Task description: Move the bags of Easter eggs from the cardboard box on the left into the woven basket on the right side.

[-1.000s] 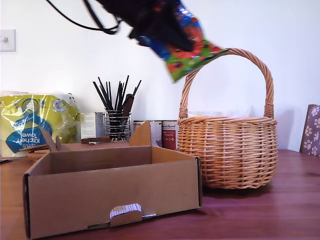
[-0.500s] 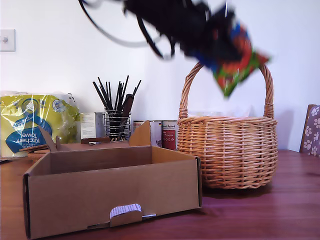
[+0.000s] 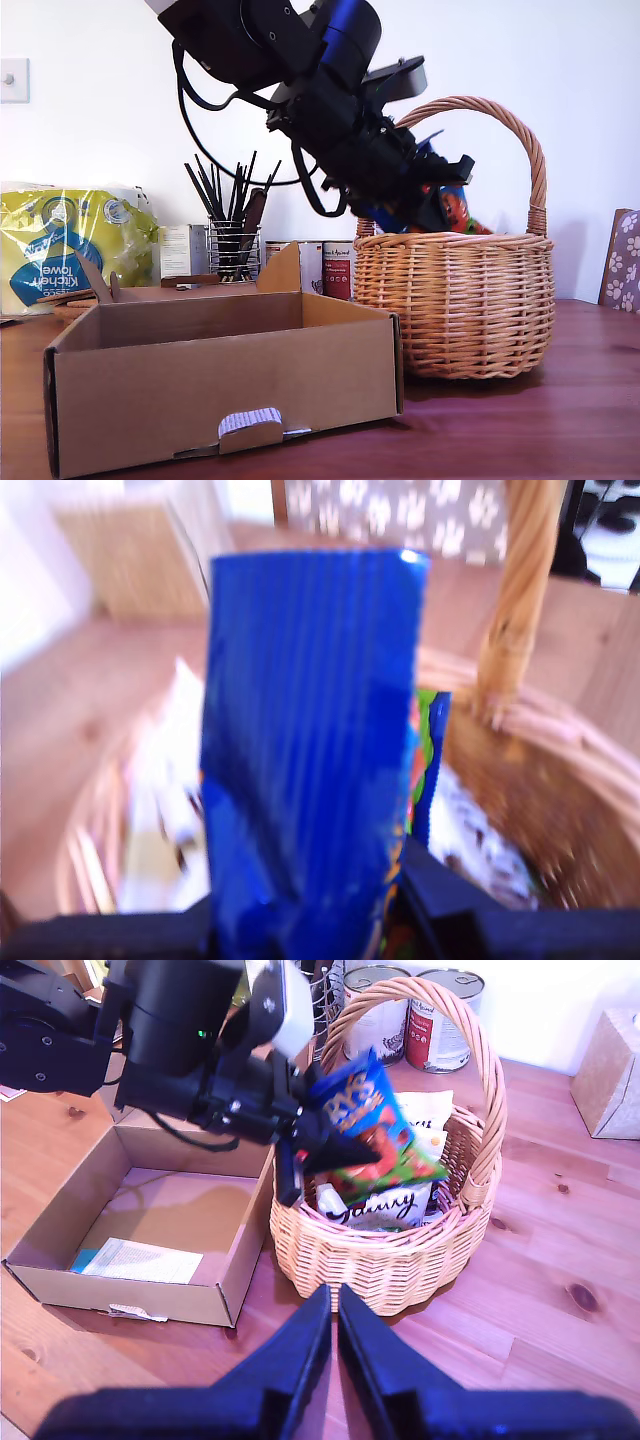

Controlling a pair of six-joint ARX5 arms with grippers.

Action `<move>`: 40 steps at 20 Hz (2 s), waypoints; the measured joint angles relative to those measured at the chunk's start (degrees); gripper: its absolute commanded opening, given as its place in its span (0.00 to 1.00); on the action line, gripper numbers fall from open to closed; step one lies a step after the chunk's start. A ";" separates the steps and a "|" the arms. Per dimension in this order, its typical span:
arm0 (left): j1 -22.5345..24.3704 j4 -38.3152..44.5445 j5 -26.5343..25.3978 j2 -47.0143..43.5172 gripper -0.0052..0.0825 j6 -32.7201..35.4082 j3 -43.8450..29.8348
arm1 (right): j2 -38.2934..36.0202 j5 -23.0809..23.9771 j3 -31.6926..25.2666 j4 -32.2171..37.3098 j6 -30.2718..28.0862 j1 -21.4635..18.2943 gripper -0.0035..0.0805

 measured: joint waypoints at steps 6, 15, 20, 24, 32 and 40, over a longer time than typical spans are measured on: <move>-0.02 -1.84 -0.90 0.00 0.61 -2.60 0.00 | 0.00 0.00 0.00 0.00 0.00 0.00 0.03; -0.02 -14.73 -1.49 -0.63 0.64 -2.51 8.70 | 0.00 0.00 0.00 0.02 0.00 0.00 0.03; -0.02 -25.14 -0.55 -6.99 0.36 -2.27 8.87 | 0.00 0.00 0.00 0.11 0.00 0.00 0.03; -0.02 -29.62 0.28 -14.40 0.03 -2.25 8.87 | 0.00 0.02 0.00 2.27 1.99 0.00 0.03; 3.63 -21.73 -1.16 -29.70 0.03 -2.27 -10.10 | -0.02 6.12 -5.33 12.00 7.32 -0.63 0.03; 22.53 -7.28 -4.13 -55.41 0.03 -6.54 -37.79 | -4.61 7.96 -8.20 20.50 7.72 -7.50 0.03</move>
